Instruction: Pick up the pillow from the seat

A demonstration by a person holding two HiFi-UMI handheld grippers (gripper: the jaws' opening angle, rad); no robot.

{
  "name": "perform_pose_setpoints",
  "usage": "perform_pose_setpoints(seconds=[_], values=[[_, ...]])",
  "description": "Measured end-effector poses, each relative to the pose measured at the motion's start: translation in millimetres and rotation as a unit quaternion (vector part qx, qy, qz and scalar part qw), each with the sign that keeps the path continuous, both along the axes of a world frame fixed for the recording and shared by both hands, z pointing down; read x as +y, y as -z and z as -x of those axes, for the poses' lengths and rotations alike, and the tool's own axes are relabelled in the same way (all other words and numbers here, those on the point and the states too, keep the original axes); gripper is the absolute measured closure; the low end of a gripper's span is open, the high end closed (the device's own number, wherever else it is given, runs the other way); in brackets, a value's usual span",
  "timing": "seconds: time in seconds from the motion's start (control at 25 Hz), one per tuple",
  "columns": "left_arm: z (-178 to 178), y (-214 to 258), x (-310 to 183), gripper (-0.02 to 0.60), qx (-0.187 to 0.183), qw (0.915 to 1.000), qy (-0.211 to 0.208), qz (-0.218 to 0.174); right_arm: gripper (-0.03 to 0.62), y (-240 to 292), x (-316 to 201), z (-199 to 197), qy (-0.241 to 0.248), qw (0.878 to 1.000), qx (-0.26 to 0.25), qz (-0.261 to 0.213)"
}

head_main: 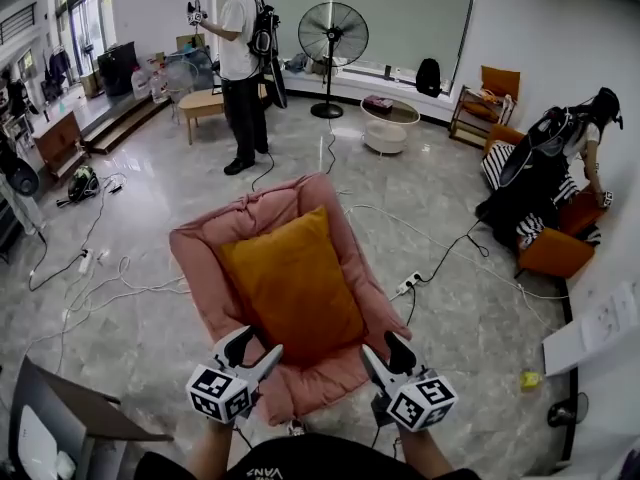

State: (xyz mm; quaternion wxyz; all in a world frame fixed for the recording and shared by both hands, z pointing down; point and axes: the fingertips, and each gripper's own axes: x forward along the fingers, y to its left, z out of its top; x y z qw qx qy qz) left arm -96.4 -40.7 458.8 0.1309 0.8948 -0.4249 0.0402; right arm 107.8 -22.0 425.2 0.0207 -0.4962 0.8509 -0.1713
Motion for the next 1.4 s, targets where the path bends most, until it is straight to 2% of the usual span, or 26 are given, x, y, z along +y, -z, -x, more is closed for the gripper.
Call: perform_pose_setpoints(seconds=[0.2,0.48,0.8,1.04,1.4], values=[[27,-12,-18,0.311,0.009,0.9998,0.011,0.012,0.358,-6,-19,19,-0.001,1.0,0.002,0.006],[43,-40,-31,0.312,0.023,0.998,0.033,0.049,0.362,-20,-44,27,0.006,0.999,0.013,0.03],[52,-52,-69,0.311,0.02,0.9949,0.074,0.065,0.362,-39,-103,27,0.034,0.998,0.018,0.053],[65,-74,-106,0.312,0.02,0.9875,0.125,0.093,0.362,-54,-168,27,0.066,0.995,0.035,0.068],[72,-122,-167,0.311,0.02,0.9737,0.18,0.138,0.362,-102,-256,25,0.1,0.987,0.054,0.112]])
